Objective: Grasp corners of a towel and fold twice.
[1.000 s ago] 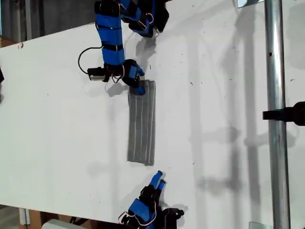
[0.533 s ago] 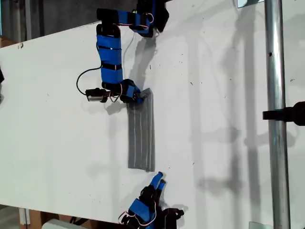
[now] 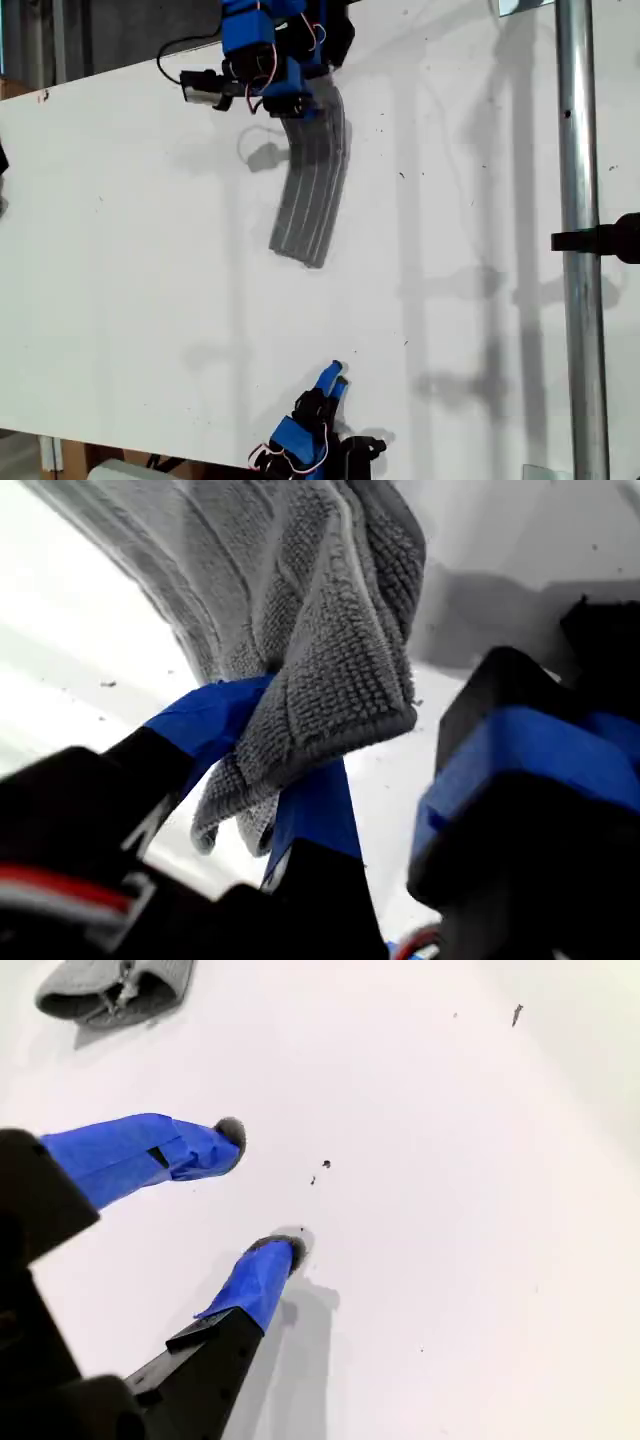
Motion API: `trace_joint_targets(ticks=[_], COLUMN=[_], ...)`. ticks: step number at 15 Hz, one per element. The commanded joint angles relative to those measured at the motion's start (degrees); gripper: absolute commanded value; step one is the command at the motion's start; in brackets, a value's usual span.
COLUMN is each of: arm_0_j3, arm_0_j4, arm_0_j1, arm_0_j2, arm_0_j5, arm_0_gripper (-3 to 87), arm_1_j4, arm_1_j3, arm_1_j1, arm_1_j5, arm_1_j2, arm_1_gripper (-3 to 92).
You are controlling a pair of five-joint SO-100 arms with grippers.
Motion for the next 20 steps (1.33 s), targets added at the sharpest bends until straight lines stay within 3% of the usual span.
trace_joint_targets(ticks=[1, 3, 6, 7, 11, 12, 13, 14, 15, 17, 20], arm_0_j3=[0.18, 0.09, 0.53, 0.62, 1.05, 1.05, 1.05, 1.05, 1.05, 1.05, 1.14], arm_0_j4=[-0.7, -0.7, -1.05, -1.05, -1.23, -1.23, -1.32, -1.32, -1.41, -1.41, -1.14], arm_0_j1=[0.79, 0.7, 1.05, 0.44, 0.18, 0.35, 0.35, 0.35, 0.53, 0.53, -0.53], arm_0_j2=[0.35, 0.35, 0.35, 0.35, 0.35, 0.35, 0.35, 0.35, 0.35, 0.35, 0.35], arm_0_j5=[-1.05, -1.23, -2.11, -2.29, -1.93, -2.29, -2.55, -2.72, -3.08, -3.08, 1.23], arm_0_gripper=[17.7, 17.4, 18.3, 19.2, 17.8, 18.0, 18.2, 18.2, 18.2, 18.4, 18.9], arm_1_j4=[-6.42, -32.87, -55.72, -59.59, -68.2, -67.59, -67.68, -69.7, -72.86, -73.3, -61.79], arm_1_j3=[2.37, 0.44, -9.67, -15.12, -28.21, -32.17, -34.1, -34.54, -34.54, -34.45, -26.28], arm_1_j1=[-2.02, 7.29, 12.22, 13.27, 17.67, 17.84, 17.84, 16.61, 15.56, 14.5, 13.27], arm_1_j5=[-0.26, -17.14, -26.1, -27.95, -29.53, -29.79, -29.62, -31.2, -34.37, -37.27, -35.77], arm_1_j2=[9.58, -2.11, -24.87, -33.22, -59.85, -64.78, -66.18, -63.98, -60.56, -51.94, -34.28], arm_1_gripper=[-0.2, -0.2, -0.2, -0.2, 0.7, 16.5, 18.4, 32.1, 30.4, 16.3, 15.2])
